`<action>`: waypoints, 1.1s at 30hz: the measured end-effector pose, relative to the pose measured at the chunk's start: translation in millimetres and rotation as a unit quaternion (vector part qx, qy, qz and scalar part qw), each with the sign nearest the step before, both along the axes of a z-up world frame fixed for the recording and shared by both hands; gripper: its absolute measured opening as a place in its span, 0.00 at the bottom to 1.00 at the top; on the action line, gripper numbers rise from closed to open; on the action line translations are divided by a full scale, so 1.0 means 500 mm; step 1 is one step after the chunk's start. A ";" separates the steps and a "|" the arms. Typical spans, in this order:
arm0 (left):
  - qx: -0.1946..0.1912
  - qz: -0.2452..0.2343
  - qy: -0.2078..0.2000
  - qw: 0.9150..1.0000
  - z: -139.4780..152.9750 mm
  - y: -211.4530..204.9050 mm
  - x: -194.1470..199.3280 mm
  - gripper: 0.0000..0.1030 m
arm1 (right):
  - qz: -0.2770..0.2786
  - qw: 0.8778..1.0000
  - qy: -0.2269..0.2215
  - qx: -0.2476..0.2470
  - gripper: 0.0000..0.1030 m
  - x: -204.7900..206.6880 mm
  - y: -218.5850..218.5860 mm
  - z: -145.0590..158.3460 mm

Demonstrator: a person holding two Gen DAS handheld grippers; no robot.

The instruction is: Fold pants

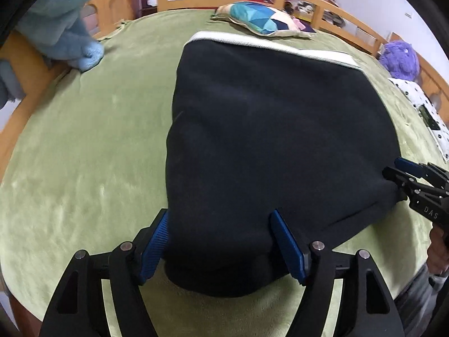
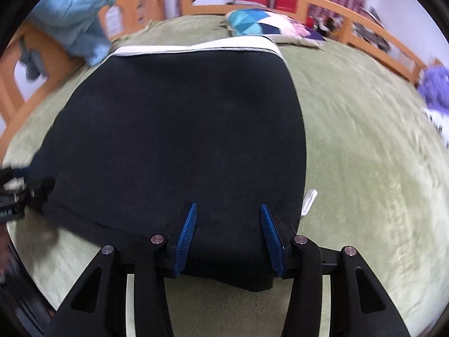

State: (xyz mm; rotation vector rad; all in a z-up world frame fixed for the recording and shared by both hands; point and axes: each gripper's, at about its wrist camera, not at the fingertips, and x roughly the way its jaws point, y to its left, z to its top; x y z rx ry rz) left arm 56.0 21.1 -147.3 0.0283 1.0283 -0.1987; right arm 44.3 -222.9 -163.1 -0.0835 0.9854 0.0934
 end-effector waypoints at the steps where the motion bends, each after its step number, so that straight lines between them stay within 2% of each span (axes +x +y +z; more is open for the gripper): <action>1: -0.013 0.001 0.000 1.000 0.015 0.009 0.010 0.69 | 0.000 1.000 -0.001 0.009 0.44 0.001 -0.009 0.018; 4: -0.025 0.008 -0.019 0.999 0.055 0.023 0.048 0.69 | -0.012 0.998 -0.027 0.052 0.44 0.015 -0.049 0.073; 7: -0.019 0.010 -0.043 0.999 0.088 0.018 0.103 0.69 | -0.030 0.997 -0.059 0.046 0.44 0.064 -0.074 0.114; 11: -0.034 0.001 -0.050 0.998 0.099 -0.001 0.177 0.69 | -0.043 0.995 -0.068 0.060 0.44 0.166 -0.091 0.128; 15: -0.037 -0.016 -0.057 0.998 0.087 -0.040 0.259 0.69 | -0.027 0.993 -0.077 0.086 0.41 0.248 -0.087 0.109; 17: -0.037 -0.017 -0.043 0.998 0.066 -0.052 0.298 0.69 | -0.025 0.993 -0.067 0.090 0.39 0.281 -0.083 0.077; 19: -0.021 -0.009 -0.026 0.999 0.031 -0.061 0.329 0.69 | -0.040 0.995 -0.056 0.067 0.39 0.309 -0.087 0.038; 21: -0.013 -0.003 -0.012 1.000 0.006 -0.064 0.341 0.69 | -0.055 0.994 -0.041 0.083 0.39 0.329 -0.102 0.008; 23: -0.015 0.001 -0.009 1.000 0.002 -0.064 0.348 0.69 | -0.075 0.990 -0.033 0.113 0.41 0.343 -0.122 -0.008; 27: -0.006 0.004 -0.013 1.000 0.024 -0.060 0.311 0.69 | -0.073 0.992 -0.037 0.100 0.41 0.334 -0.114 0.007; 31: -0.014 -0.001 -0.008 1.000 0.045 -0.044 0.236 0.69 | -0.084 0.989 -0.037 0.120 0.41 0.274 -0.126 0.041; 33: -0.014 -0.007 -0.006 1.000 0.048 -0.040 0.191 0.69 | -0.076 0.989 -0.037 0.120 0.41 0.218 -0.123 0.054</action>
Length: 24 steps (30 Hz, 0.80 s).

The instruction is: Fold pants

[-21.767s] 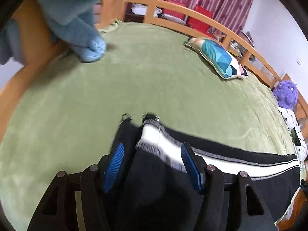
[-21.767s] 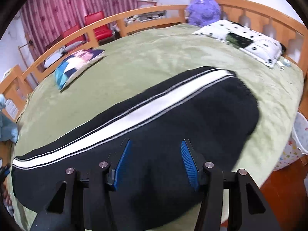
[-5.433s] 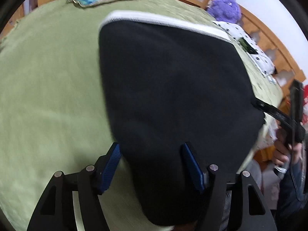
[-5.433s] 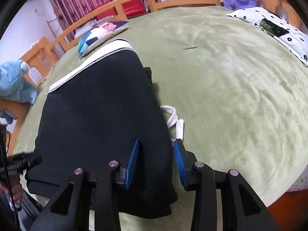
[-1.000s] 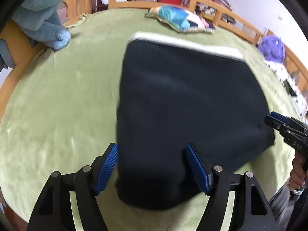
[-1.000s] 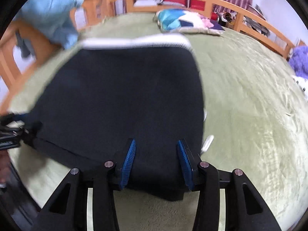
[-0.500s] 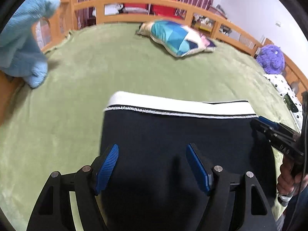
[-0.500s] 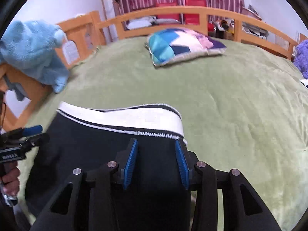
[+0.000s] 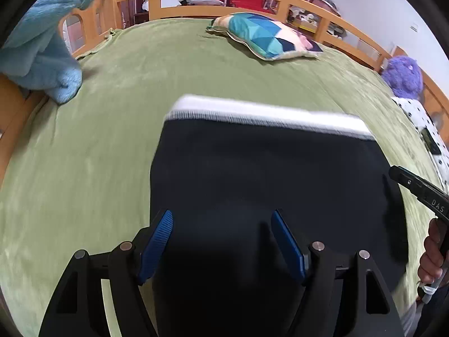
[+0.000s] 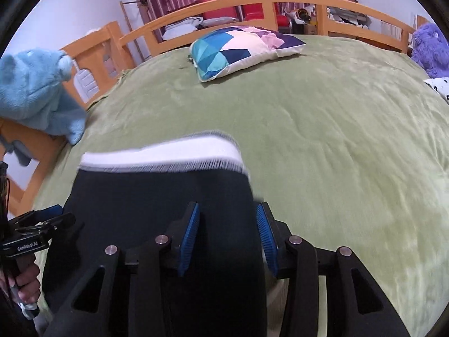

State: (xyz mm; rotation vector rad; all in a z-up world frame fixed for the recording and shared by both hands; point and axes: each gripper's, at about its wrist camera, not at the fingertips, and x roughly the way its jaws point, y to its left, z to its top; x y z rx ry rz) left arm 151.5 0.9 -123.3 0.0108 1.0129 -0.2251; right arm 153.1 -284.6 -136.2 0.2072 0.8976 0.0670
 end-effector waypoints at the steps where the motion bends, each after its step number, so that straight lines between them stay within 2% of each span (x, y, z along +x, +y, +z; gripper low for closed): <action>1: 0.004 -0.003 0.000 1.000 0.000 0.001 -0.025 0.70 | 0.005 1.000 0.001 -0.005 0.41 -0.024 0.002 0.002; 7: 0.034 -0.011 0.003 0.999 -0.019 0.009 -0.154 0.73 | 0.024 0.999 0.029 -0.018 0.41 -0.175 0.012 -0.027; 10: 0.063 -0.010 -0.004 0.998 -0.024 0.005 -0.195 0.75 | 0.018 0.998 0.052 -0.036 0.41 -0.221 0.013 -0.060; 12: 0.066 -0.007 -0.003 0.998 -0.018 0.007 -0.209 0.75 | 0.017 0.996 0.075 -0.036 0.41 -0.243 0.017 -0.078; 15: 0.034 -0.005 -0.003 0.999 0.012 0.014 -0.232 0.75 | 0.006 0.998 0.060 -0.034 0.41 -0.271 0.017 -0.041; 20: 0.009 0.001 -0.039 0.999 0.091 0.010 -0.266 0.75 | -0.012 0.999 0.022 -0.046 0.41 -0.315 0.028 0.057; 24: -0.005 0.005 -0.073 0.997 0.162 0.002 -0.297 0.76 | -0.031 0.998 -0.018 -0.057 0.50 -0.361 0.040 0.145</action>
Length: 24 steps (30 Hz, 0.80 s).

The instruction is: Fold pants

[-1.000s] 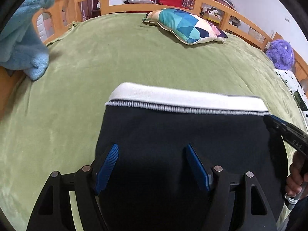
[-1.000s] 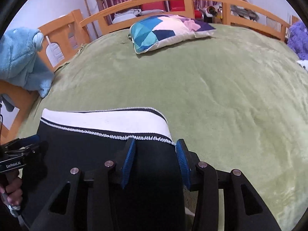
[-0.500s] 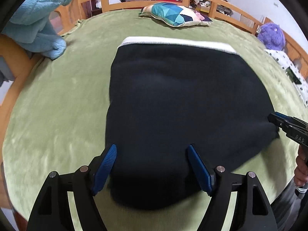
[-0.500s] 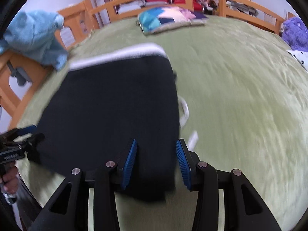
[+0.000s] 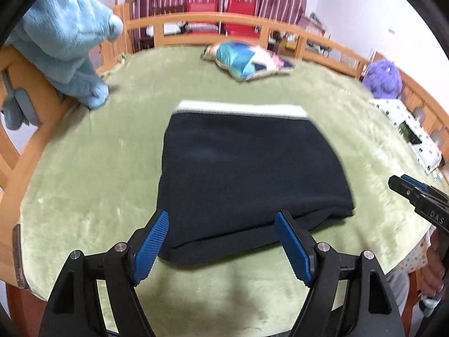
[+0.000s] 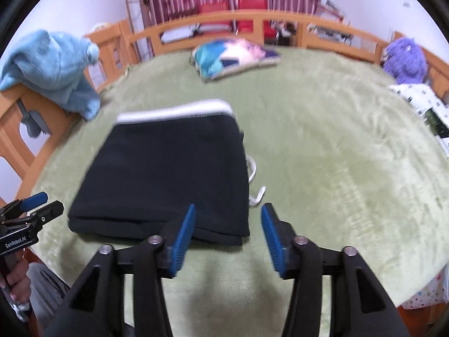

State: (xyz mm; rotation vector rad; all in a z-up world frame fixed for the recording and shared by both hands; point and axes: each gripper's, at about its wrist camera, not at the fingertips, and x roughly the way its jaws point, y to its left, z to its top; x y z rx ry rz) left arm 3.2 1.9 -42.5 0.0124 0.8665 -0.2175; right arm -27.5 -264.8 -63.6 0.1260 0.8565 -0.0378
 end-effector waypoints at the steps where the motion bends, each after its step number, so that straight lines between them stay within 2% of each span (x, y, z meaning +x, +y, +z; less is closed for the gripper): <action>1: -0.003 0.002 -0.010 1.000 0.017 -0.002 -0.010 0.76 | -0.007 1.000 -0.015 -0.004 0.51 -0.017 0.003 0.027; 7: -0.005 0.004 -0.043 0.999 0.081 -0.008 -0.047 0.81 | -0.028 0.999 -0.033 -0.024 0.53 -0.073 0.017 0.116; 8: -0.006 0.005 -0.046 0.999 0.088 -0.008 -0.052 0.83 | -0.029 0.999 -0.035 -0.027 0.57 -0.084 0.018 0.125; 10: -0.007 0.008 -0.051 0.999 0.099 -0.008 -0.059 0.87 | -0.037 0.998 -0.046 -0.035 0.79 -0.102 0.019 0.142; 12: 0.001 0.011 -0.054 0.999 0.107 -0.012 -0.066 0.88 | -0.039 0.996 -0.064 -0.041 0.87 -0.119 0.022 0.153; 16: 0.012 0.011 -0.059 0.998 0.117 -0.025 -0.092 0.88 | -0.041 0.995 -0.065 -0.055 0.89 -0.138 0.027 0.167; 24: 0.022 0.015 -0.073 0.997 0.131 -0.036 -0.121 0.88 | -0.040 0.995 -0.072 -0.051 0.90 -0.165 0.026 0.181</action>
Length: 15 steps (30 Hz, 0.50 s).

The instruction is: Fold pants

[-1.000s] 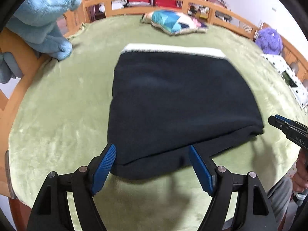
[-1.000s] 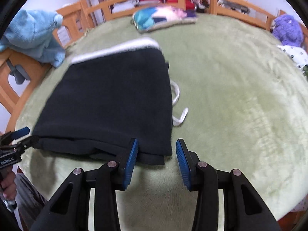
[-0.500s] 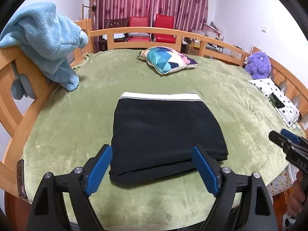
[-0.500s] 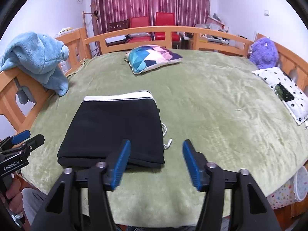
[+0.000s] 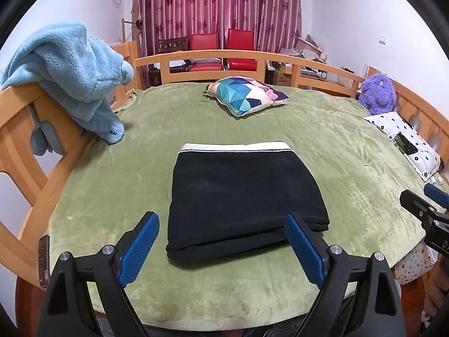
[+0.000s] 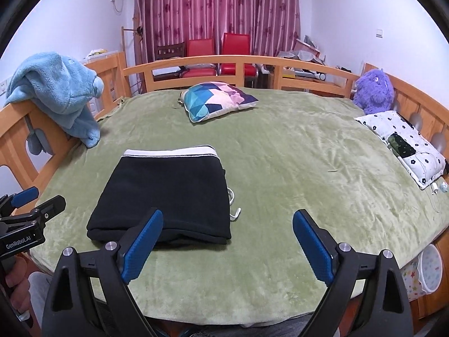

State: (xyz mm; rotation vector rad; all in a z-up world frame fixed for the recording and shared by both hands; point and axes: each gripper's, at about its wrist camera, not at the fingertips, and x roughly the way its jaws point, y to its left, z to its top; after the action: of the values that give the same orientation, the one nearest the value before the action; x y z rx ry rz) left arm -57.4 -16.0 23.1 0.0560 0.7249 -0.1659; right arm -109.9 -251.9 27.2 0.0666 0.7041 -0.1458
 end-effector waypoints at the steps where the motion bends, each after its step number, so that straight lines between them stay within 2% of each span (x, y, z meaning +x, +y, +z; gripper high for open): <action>1: 0.000 0.000 0.000 1.000 0.001 -0.002 -0.004 0.88 | 0.000 1.000 -0.002 -0.001 0.90 -0.002 0.000 0.002; 15: 0.005 0.000 -0.004 1.000 0.014 0.005 -0.007 0.88 | -0.004 1.000 -0.008 0.009 0.90 -0.018 -0.016 0.008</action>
State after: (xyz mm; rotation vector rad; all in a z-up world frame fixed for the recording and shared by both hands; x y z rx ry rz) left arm -60.8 -13.8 29.9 0.0661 0.7178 -0.1627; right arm -119.0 -259.9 31.2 0.0876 0.6889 -0.1474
